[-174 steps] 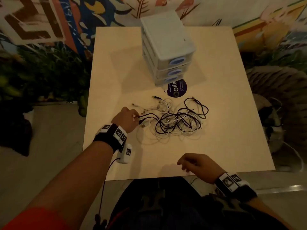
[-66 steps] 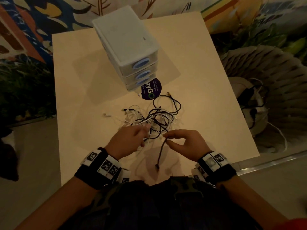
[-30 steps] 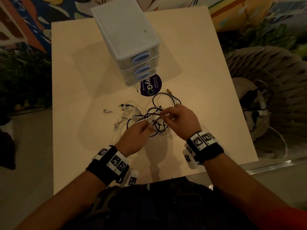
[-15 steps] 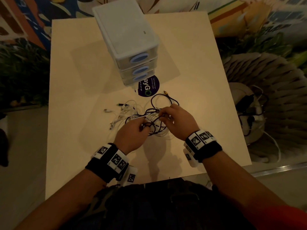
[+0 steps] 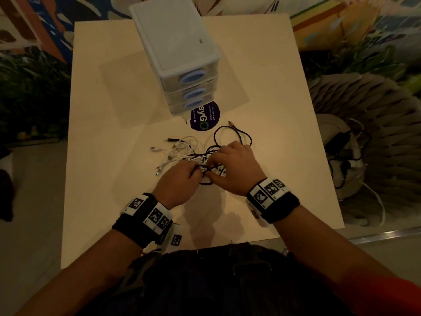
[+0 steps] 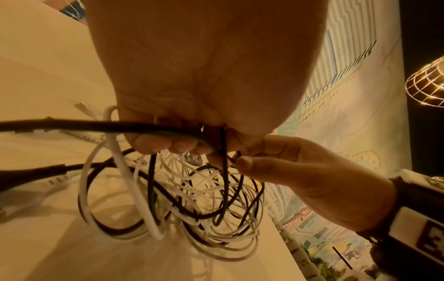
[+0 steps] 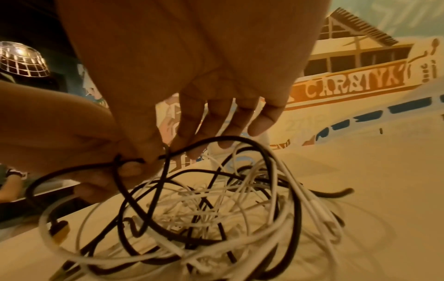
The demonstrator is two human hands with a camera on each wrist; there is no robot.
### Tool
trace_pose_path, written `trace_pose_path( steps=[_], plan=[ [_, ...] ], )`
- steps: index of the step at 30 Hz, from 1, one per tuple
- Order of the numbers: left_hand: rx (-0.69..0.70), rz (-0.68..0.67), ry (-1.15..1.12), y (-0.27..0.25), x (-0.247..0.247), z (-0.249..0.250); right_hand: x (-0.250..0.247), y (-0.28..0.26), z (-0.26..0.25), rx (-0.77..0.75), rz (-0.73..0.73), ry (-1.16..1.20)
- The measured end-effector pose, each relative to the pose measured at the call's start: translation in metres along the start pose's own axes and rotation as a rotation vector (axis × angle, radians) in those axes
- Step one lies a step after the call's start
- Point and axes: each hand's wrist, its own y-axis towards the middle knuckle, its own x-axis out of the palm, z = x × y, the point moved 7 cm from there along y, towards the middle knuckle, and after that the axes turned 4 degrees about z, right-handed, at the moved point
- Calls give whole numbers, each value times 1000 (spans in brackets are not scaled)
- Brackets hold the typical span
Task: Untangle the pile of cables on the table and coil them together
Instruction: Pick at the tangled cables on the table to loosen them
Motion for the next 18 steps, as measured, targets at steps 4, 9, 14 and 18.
trace_pose_path(
  steps=[4, 9, 14, 18],
  plan=[
    [-17, -11, 81, -4, -6, -2, 6, 7, 6, -3, -98, 26],
    [-97, -81, 202, -11, -9, -7, 3, 6, 21, 25, -73, 246],
    [-110, -57, 196, -13, -10, -7, -5, 2, 33, 93, -48, 410],
    [-22, 106, 237, -16, -24, -5, -14, -1, 56, 233, 38, 454]
  ],
)
